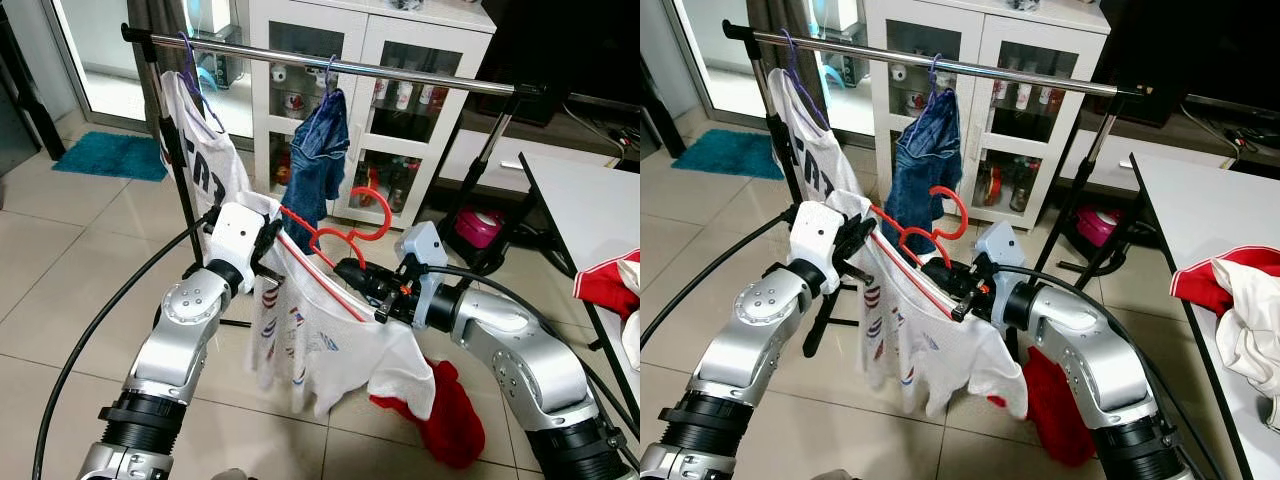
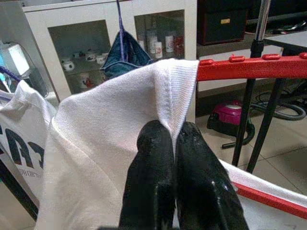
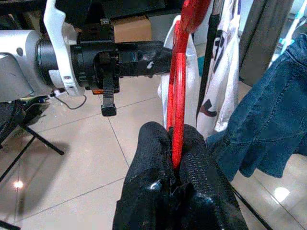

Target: Hang hanger

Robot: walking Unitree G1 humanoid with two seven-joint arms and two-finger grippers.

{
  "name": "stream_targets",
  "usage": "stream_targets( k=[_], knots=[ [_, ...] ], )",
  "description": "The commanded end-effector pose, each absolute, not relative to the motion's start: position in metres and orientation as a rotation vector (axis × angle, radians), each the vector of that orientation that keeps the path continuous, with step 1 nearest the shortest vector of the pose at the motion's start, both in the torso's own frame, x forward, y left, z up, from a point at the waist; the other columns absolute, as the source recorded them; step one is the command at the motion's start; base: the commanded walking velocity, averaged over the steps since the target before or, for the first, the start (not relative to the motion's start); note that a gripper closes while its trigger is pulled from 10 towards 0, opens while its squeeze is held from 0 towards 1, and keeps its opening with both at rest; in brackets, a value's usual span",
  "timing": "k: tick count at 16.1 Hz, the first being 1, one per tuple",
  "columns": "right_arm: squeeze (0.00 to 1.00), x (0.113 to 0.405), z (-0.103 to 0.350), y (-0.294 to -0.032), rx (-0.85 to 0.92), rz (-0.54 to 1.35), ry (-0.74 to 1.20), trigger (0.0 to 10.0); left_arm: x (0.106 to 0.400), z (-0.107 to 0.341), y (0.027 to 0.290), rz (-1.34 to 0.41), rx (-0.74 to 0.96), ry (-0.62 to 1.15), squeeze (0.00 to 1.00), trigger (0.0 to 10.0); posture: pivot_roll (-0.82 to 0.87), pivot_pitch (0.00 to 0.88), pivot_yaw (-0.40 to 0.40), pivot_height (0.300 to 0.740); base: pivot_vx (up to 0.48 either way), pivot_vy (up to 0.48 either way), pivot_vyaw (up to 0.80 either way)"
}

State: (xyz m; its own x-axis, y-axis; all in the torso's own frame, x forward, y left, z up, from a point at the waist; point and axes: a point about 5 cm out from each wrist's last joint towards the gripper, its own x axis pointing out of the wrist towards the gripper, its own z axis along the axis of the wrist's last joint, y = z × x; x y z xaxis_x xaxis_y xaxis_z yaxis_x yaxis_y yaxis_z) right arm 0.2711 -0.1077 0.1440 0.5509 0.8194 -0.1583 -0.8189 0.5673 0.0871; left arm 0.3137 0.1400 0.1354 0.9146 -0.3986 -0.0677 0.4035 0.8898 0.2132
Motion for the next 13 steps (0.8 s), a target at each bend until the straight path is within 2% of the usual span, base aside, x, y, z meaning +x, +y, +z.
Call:
stream_targets(
  k=[1, 2, 3, 4, 5, 7, 9, 13],
  knots=[
    [0.00, 0.277, 0.152, -0.112, -0.001, 0.947, 0.146, 10.0, 0.316, 0.142, 0.139, -0.428, 0.219, -0.006, 0.00, 0.0, -0.08, 0.000, -0.092, 0.740, 0.000, 0.000, 0.00],
    [0.00, 0.279, 0.151, -0.114, -0.004, 0.919, 0.152, 9.3, 0.315, 0.144, 0.141, -0.438, 0.203, -0.014, 0.00, 0.0, -0.08, 0.000, -0.091, 0.740, 0.000, 0.000, 0.00],
    [0.00, 0.282, 0.151, -0.116, -0.006, 0.888, 0.158, 5.5, 0.313, 0.145, 0.143, -0.451, 0.178, -0.023, 0.00, 0.0, -0.08, 0.000, -0.093, 0.740, 0.000, 0.000, 0.00],
    [0.00, 0.284, 0.150, -0.118, -0.005, 0.866, 0.159, 5.5, 0.311, 0.146, 0.144, -0.463, 0.159, -0.031, 0.00, 0.0, -0.08, 0.000, -0.093, 0.740, 0.000, 0.000, 0.00],
    [0.00, 0.287, 0.150, -0.121, 0.009, 0.840, 0.156, 2.9, 0.307, 0.150, 0.148, -0.495, 0.106, -0.053, 0.00, 0.0, -0.08, 0.000, -0.095, 0.740, 0.000, 0.000, 0.00],
    [0.00, 0.288, 0.151, -0.122, 0.014, 0.844, 0.155, 0.0, 0.298, 0.158, 0.163, -0.590, 0.020, -0.066, 0.00, 0.0, -0.07, 0.000, -0.098, 0.740, 0.000, 0.000, 0.00],
    [0.00, 0.287, 0.149, -0.123, -0.016, 0.858, 0.170, 0.0, 0.298, 0.167, 0.176, -0.583, -0.005, -0.092, 0.00, 0.0, -0.07, 0.000, -0.100, 0.740, 0.000, 0.000, 0.00],
    [0.00, 0.275, 0.144, -0.127, -0.076, 0.953, 0.207, 0.0, 0.315, 0.205, 0.224, -0.335, -0.076, -0.216, 0.00, 0.0, -0.07, 0.000, -0.104, 0.740, 0.000, 0.000, 0.00]
  ],
)
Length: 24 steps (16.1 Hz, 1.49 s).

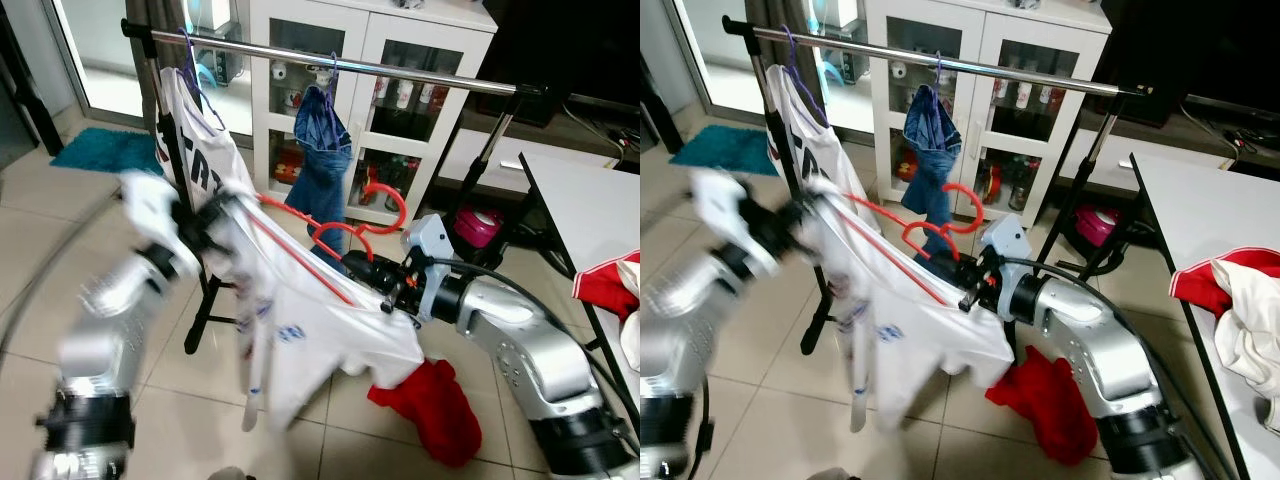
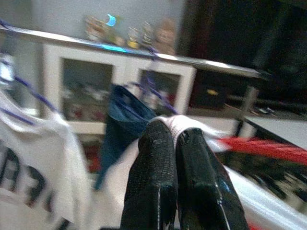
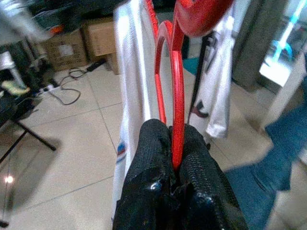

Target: Hang hanger

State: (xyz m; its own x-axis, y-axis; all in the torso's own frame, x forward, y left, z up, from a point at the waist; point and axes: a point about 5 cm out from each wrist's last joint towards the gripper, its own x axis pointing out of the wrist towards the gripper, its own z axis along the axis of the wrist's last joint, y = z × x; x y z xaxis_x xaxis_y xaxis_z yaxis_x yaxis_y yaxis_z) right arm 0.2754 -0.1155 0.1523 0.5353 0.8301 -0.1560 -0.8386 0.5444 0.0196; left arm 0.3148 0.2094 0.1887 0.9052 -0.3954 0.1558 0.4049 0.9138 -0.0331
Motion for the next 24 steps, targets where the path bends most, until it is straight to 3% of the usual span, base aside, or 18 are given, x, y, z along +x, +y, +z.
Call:
stream_targets(
  k=[1, 5, 10, 13, 17, 21, 24],
  knots=[
    [0.00, 0.270, 0.144, -0.129, -0.082, 0.988, 0.215, 0.0, 0.320, 0.214, 0.239, -0.258, -0.067, -0.232, 0.00, 0.0, -0.07, 0.000, -0.102, 0.740, 0.000, 0.000, 0.00],
    [0.00, 0.252, 0.145, -0.135, -0.075, 1.111, 0.243, 0.0, 0.330, 0.238, 0.289, -0.057, -0.022, -0.253, 0.00, 0.0, -0.08, 0.000, -0.094, 0.740, 0.000, 0.000, 0.00],
    [0.00, 0.255, 0.141, -0.140, -0.062, 1.070, 0.247, 0.0, 0.335, 0.224, 0.300, 0.006, -0.006, -0.167, 0.00, 0.0, -0.08, 0.000, -0.088, 0.740, 0.000, 0.000, 0.00],
    [0.00, 0.266, 0.141, -0.137, -0.089, 0.978, 0.268, 0.0, 0.336, 0.213, 0.258, -0.237, 0.113, -0.137, 0.00, 0.0, -0.07, 0.000, -0.096, 0.740, 0.000, 0.000, 0.00],
    [0.00, 0.269, 0.136, -0.127, -0.137, 0.968, 0.365, 0.0, 0.342, 0.212, 0.202, -0.382, 0.131, -0.202, 0.00, 0.0, -0.07, 0.000, -0.103, 0.740, 0.000, 0.000, 0.00],
    [0.00, 0.268, 0.139, -0.122, -0.150, 0.994, 0.374, 0.0, 0.338, 0.190, 0.174, -0.515, 0.334, -0.122, 0.00, 0.0, -0.07, 0.000, -0.101, 0.740, 0.000, 0.000, 0.00],
    [0.00, 0.271, 0.145, -0.121, -0.117, 0.979, 0.354, 0.0, 0.333, 0.174, 0.172, -0.531, 0.410, -0.068, 0.00, 0.0, -0.07, 0.000, -0.101, 0.740, 0.000, 0.000, 0.00]
  ],
)
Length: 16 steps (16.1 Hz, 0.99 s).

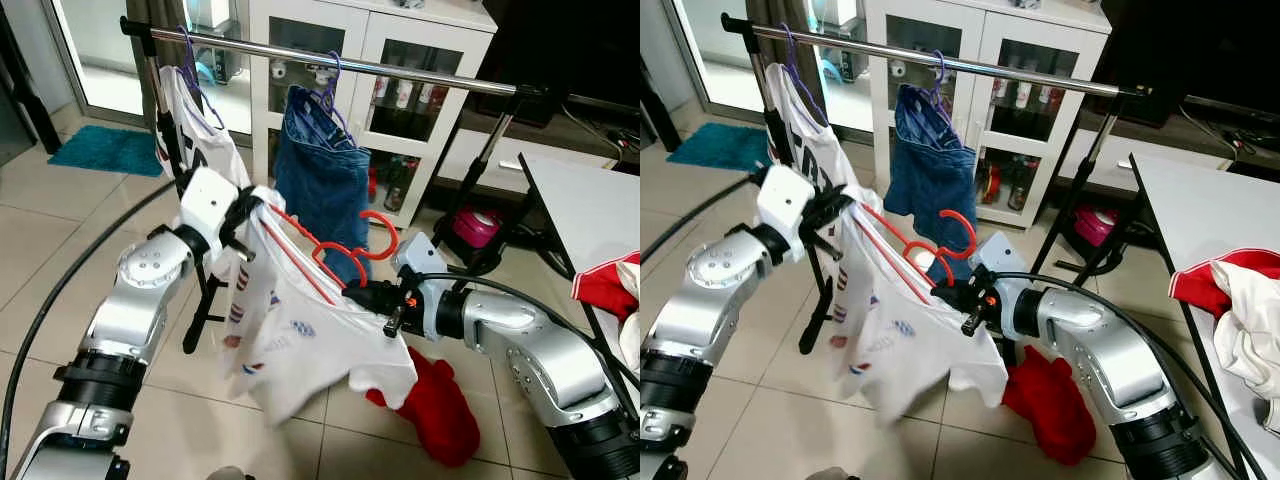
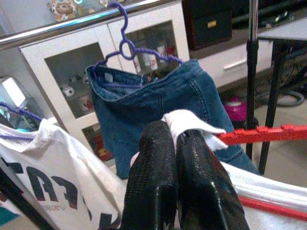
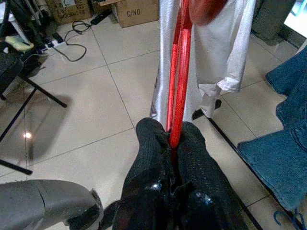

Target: Hang hanger

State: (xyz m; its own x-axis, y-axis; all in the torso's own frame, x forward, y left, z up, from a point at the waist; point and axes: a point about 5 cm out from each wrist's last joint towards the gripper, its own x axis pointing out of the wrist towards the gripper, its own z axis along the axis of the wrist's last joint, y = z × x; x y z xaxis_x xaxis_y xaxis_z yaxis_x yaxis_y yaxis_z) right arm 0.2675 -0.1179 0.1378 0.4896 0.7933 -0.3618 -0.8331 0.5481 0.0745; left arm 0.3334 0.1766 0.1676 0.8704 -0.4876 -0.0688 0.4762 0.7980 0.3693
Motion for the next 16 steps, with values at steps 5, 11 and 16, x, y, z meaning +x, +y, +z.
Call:
stream_targets(
  k=[5, 11, 16],
  knots=[
    [0.00, 0.276, 0.140, -0.121, -0.105, 0.917, 0.399, 0.0, 0.324, 0.181, 0.159, -0.600, 0.325, -0.147, 0.00, 4.9, -0.06, 0.000, -0.108, 0.740, 0.000, 0.000, 0.00],
    [0.00, 0.287, 0.153, -0.120, -0.004, 0.848, 0.271, 0.0, 0.320, 0.171, 0.188, -0.303, 0.172, -0.133, 1.00, 10.0, -0.06, 0.000, -0.116, 0.740, 0.000, 0.000, 0.00],
    [0.00, 0.296, 0.163, -0.116, 0.043, 0.819, 0.209, 0.0, 0.311, 0.163, 0.168, -0.401, 0.132, -0.132, 1.00, 10.0, -0.07, 0.000, -0.128, 0.740, 0.000, 0.000, 0.00]
  ],
)
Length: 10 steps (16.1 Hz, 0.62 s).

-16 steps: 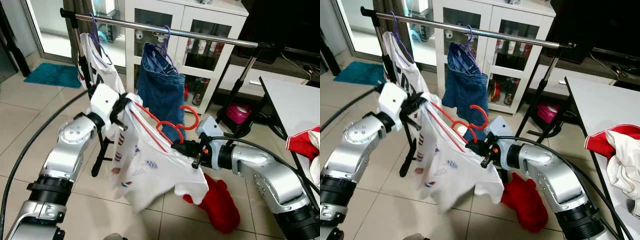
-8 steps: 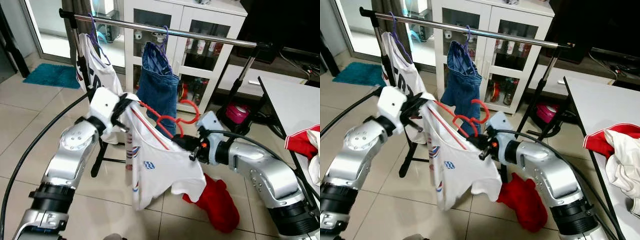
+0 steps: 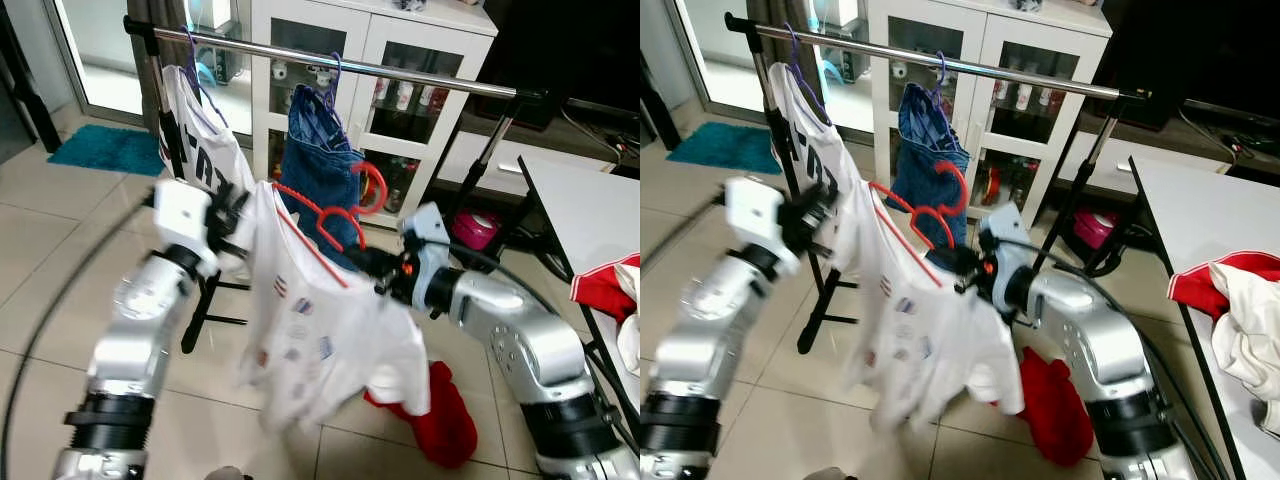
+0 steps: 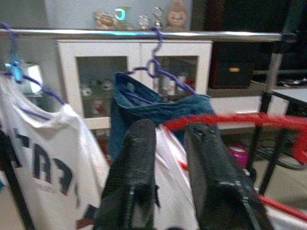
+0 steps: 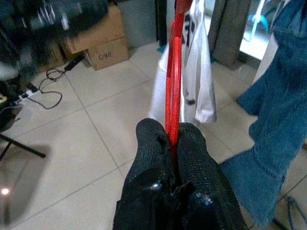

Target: Hang hanger

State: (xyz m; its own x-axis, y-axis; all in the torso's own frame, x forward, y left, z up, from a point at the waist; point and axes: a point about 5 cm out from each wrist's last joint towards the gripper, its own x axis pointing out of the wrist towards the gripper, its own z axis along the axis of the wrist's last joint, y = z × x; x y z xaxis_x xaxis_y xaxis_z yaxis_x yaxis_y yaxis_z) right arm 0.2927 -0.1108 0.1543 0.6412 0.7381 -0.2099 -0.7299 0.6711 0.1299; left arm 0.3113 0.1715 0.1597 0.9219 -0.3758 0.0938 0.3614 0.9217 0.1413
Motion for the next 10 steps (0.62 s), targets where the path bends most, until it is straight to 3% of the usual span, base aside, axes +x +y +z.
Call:
stream_targets(
  k=[1, 3, 4, 8, 9, 10],
  knots=[
    [0.00, 0.296, 0.163, -0.114, 0.044, 0.826, 0.207, 0.0, 0.312, 0.160, 0.168, -0.376, 0.159, -0.113, 1.00, 10.0, -0.07, 0.000, -0.132, 0.740, 0.000, 0.000, 0.00],
    [0.00, 0.296, 0.164, -0.114, 0.044, 0.836, 0.206, 0.0, 0.314, 0.156, 0.174, -0.315, 0.175, -0.088, 1.00, 10.0, -0.07, 0.000, -0.133, 0.740, 0.000, 0.000, 0.00],
    [0.00, 0.296, 0.165, -0.114, 0.046, 0.849, 0.205, 0.0, 0.316, 0.155, 0.179, -0.276, 0.159, -0.082, 0.00, 10.0, -0.07, 0.000, -0.135, 0.740, 0.000, 0.000, 0.00],
    [0.00, 0.294, 0.166, -0.116, 0.046, 0.871, 0.202, 0.0, 0.319, 0.153, 0.181, -0.236, 0.032, -0.062, 0.00, 10.0, -0.07, 0.000, -0.137, 0.740, 0.000, 0.000, 0.00],
    [0.00, 0.293, 0.168, -0.116, 0.049, 0.883, 0.197, 0.0, 0.320, 0.150, 0.177, -0.274, -0.009, -0.034, 0.60, 10.0, -0.07, 0.000, -0.139, 0.740, 0.000, 0.000, 0.00],
    [0.00, 0.291, 0.169, -0.115, 0.052, 0.899, 0.190, 0.0, 0.322, 0.146, 0.173, -0.308, -0.013, -0.008, 0.60, 10.0, -0.08, 0.000, -0.139, 0.740, 0.000, 0.000, 0.00]
  ],
)
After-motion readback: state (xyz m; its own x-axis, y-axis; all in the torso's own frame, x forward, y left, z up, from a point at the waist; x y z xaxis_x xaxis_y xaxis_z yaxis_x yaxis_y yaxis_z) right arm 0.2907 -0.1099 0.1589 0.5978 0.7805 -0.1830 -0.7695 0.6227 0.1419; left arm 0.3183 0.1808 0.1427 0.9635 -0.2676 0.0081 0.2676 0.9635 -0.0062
